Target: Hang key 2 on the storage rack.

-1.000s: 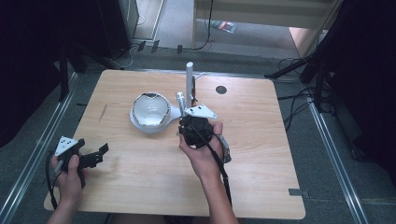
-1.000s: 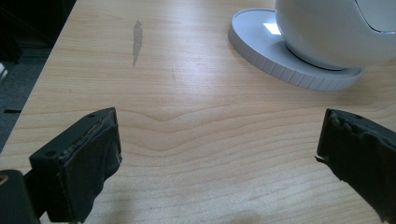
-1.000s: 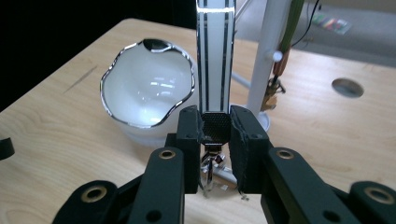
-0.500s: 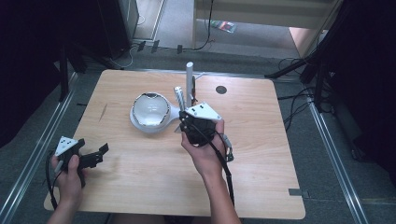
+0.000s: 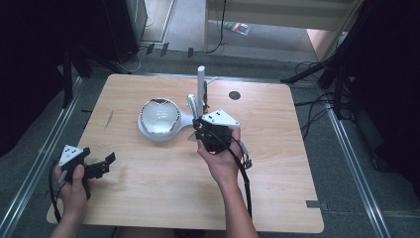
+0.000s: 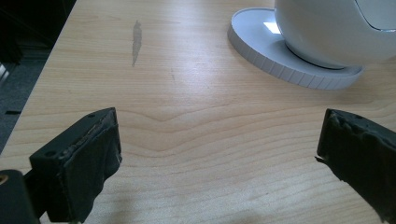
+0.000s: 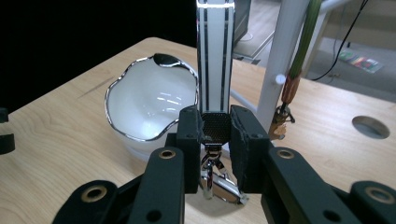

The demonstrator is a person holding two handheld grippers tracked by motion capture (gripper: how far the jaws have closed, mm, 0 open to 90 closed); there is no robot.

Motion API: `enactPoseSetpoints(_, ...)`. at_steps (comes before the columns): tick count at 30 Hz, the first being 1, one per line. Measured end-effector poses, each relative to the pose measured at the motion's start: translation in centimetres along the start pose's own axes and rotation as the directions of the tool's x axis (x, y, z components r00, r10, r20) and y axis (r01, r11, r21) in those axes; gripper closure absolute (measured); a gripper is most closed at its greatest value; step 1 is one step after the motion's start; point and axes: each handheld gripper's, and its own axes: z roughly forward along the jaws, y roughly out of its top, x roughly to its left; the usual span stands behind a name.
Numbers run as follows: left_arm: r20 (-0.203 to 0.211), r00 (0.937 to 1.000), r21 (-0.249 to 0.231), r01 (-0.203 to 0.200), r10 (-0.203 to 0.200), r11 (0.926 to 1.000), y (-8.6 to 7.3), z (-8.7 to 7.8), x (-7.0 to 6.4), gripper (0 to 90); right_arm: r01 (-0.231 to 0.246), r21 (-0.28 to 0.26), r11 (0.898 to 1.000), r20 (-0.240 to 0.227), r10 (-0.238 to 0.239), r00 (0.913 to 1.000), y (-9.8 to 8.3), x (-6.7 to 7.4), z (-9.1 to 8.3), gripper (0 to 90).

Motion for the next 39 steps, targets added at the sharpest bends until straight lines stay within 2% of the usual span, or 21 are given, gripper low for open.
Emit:
enactPoseSetpoints(3,0.001,1.0,-0.001,0.001,-0.001,1.0,0.0,0.0,0.0,0.1,-0.026,0.012,1.0,-0.008,0.027,0.9996,-0.4,-0.5,0.4,75.9)
enactPoseSetpoints(8,0.002,1.0,-0.002,0.001,-0.001,1.0,0.0,0.0,0.0,0.2,-0.103,0.017,0.995,-0.015,0.103,0.9945,-1.0,-1.6,0.8,75.9)
enactPoseSetpoints(10,0.002,1.0,-0.003,0.002,-0.002,1.0,0.0,0.0,0.0,0.1,-0.114,0.021,0.993,-0.016,0.114,0.9933,-1.2,-2.0,0.9,75.9)
enactPoseSetpoints(15,0.001,1.0,0.003,-0.003,0.003,1.0,0.0,0.0,0.0,0.2,-0.139,0.032,0.99,-0.063,0.14,0.9881,-1.8,-3.0,1.3,75.9)
enactPoseSetpoints(24,0.003,1.0,0.0,0.002,-0.002,1.0,0.0,0.0,0.0,0.1,-0.155,0.064,0.986,-0.105,0.161,0.9814,-2.2,-3.6,2.3,75.9)
enactPoseSetpoints(28,0.004,1.0,0.001,0.004,-0.004,1.0,0.0,0.0,0.0,0.2,-0.185,0.066,0.981,-0.108,0.191,0.9757,-2.4,-4.2,2.8,75.9)
enactPoseSetpoints(34,0.004,1.0,0.001,0.003,-0.003,1.0,0.0,0.0,0.0,0.2,-0.223,0.082,0.971,-0.141,0.233,0.9622,-2.6,-5.1,3.5,75.9)
enactPoseSetpoints(37,0.004,1.0,0.002,0.003,-0.003,1.0,0.0,0.0,0.0,0.2,-0.254,0.088,0.963,-0.148,0.265,0.9529,-2.7,-5.4,3.7,75.9)
enactPoseSetpoints(39,0.004,1.0,0.002,0.003,-0.003,1.0,0.0,0.0,0.0,0.2,-0.261,0.084,0.962,-0.153,0.271,0.9502,-2.7,-5.6,3.7,75.9)
